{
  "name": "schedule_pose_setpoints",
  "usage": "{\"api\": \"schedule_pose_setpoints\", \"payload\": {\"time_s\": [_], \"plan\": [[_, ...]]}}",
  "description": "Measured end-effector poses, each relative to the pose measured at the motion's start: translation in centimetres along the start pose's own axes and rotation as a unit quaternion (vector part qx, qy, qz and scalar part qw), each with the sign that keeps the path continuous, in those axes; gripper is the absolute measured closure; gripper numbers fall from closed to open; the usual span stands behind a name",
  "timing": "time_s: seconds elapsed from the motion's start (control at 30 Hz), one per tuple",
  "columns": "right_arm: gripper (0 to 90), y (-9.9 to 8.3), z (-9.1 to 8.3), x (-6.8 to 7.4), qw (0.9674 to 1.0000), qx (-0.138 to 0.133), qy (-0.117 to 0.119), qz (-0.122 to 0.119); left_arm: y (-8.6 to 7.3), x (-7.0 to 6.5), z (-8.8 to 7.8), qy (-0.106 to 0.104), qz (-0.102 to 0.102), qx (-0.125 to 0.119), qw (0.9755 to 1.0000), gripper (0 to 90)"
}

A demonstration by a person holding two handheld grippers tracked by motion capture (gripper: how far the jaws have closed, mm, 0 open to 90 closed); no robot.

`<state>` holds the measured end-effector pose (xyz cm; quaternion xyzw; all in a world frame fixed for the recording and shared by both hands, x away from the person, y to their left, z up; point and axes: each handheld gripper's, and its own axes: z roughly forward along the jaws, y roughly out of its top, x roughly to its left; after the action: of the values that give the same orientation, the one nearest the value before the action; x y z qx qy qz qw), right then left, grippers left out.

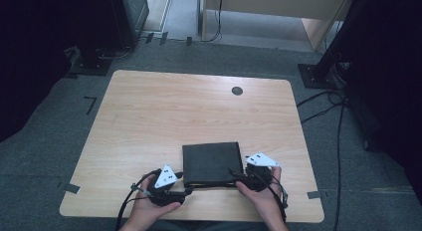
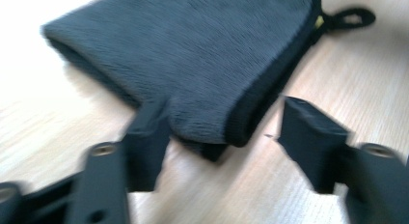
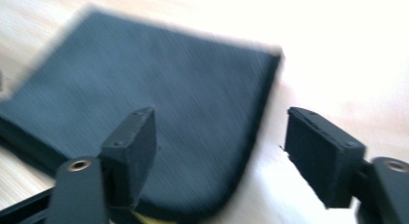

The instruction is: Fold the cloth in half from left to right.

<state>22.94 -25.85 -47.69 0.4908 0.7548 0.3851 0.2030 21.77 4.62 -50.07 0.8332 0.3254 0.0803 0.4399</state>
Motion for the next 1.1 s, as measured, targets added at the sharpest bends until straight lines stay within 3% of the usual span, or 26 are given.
{"api": "schedule_pose_setpoints", "payload": {"time_s": [0.1,0.17,0.27,0.3,0.4,0.5,0.63,0.73,0.83,0.97,1.1], "plan": [[20.0,1.0,1.9,1.9,0.9997,0.013,0.017,-0.008,-0.1,1.4,-1.1,0.022,-0.026,-0.015,0.9993,24.2],[19.4,0.9,3.9,3.1,0.9988,0.039,0.009,-0.027,-0.3,2.8,-2.1,0.036,-0.048,-0.019,0.9980,22.0],[16.5,-0.1,5.6,3.9,0.9971,0.069,-0.002,-0.032,-1.0,4.6,-3.4,0.062,-0.064,-0.018,0.9958,21.9],[16.1,-0.5,5.8,4.1,0.9976,0.054,-0.010,-0.041,-1.3,5.2,-3.8,0.070,-0.069,-0.017,0.9950,21.8],[15.5,-1.0,5.9,4.1,0.9986,0.036,-0.014,-0.035,-2.0,6.8,-5.0,0.099,-0.078,-0.013,0.9920,21.6],[15.5,-0.9,6.0,4.2,0.9988,0.039,-0.018,-0.026,-2.7,8.0,-5.9,0.122,-0.088,-0.010,0.9885,21.6],[15.1,0.0,7.1,4.4,0.9984,0.041,-0.035,-0.016,-3.2,9.0,-6.5,0.156,-0.087,0.001,0.9839,21.3],[14.9,1.0,8.3,4.2,0.9983,0.039,-0.042,-0.010,-3.7,9.9,-6.7,0.163,-0.099,0.011,0.9815,20.9],[14.8,1.9,9.4,3.8,0.9982,0.038,-0.047,-0.003,-4.3,10.2,-6.8,0.179,-0.092,0.026,0.9793,20.9],[14.7,2.9,10.8,3.5,0.9977,0.033,-0.059,0.006,-4.9,10.2,-7.3,0.185,-0.085,0.032,0.9785,20.5],[14.8,4.0,12.0,3.0,0.9977,0.032,-0.059,0.006,-5.1,10.5,-7.3,0.187,-0.096,0.040,0.9769,20.5]]}}
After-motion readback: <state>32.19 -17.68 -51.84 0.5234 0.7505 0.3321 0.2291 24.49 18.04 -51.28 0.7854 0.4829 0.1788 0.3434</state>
